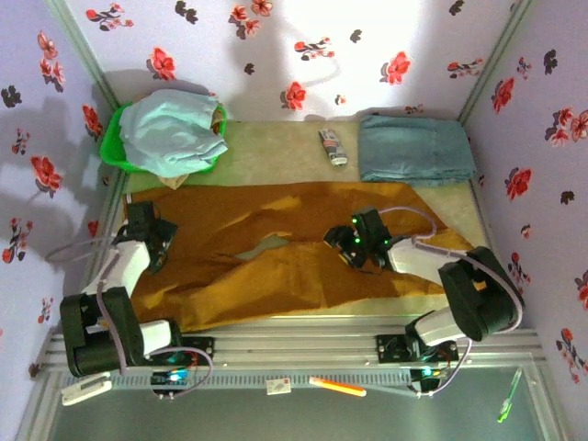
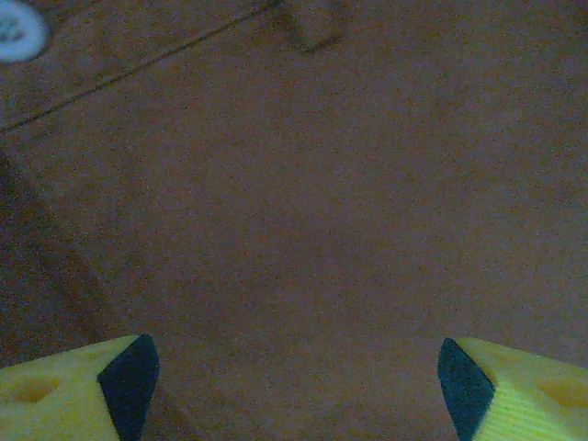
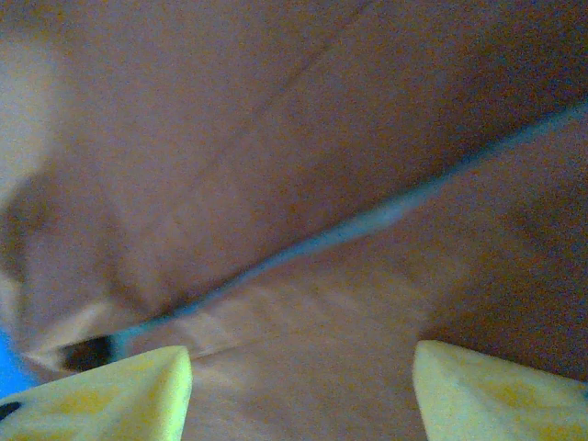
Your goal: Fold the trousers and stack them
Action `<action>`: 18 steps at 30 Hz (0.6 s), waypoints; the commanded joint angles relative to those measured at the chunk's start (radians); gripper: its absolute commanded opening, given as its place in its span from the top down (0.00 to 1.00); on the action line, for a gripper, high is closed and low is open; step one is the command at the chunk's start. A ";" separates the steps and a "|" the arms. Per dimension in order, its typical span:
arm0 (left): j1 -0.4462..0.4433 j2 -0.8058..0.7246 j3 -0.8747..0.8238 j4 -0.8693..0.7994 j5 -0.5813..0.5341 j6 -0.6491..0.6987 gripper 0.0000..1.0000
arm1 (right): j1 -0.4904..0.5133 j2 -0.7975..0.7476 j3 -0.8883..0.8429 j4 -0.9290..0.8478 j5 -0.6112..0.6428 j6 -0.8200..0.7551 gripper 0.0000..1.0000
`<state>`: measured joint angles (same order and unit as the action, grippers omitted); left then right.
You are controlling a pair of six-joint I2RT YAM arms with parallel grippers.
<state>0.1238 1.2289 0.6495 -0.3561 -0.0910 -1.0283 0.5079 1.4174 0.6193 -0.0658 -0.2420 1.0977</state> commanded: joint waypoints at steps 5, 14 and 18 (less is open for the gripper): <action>-0.049 -0.006 0.176 -0.104 -0.025 0.071 0.14 | -0.183 -0.074 0.433 -0.517 0.305 -0.372 0.26; -0.157 0.210 0.222 0.000 -0.037 0.036 0.14 | -0.528 0.272 0.667 -0.526 0.297 -0.519 0.11; -0.186 0.249 0.177 0.047 -0.019 0.013 0.14 | -0.616 0.462 0.761 -0.610 0.278 -0.596 0.12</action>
<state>-0.0521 1.4727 0.8459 -0.3511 -0.1085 -0.9955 -0.0719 1.8130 1.3235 -0.5667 0.0303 0.5934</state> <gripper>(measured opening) 0.855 0.882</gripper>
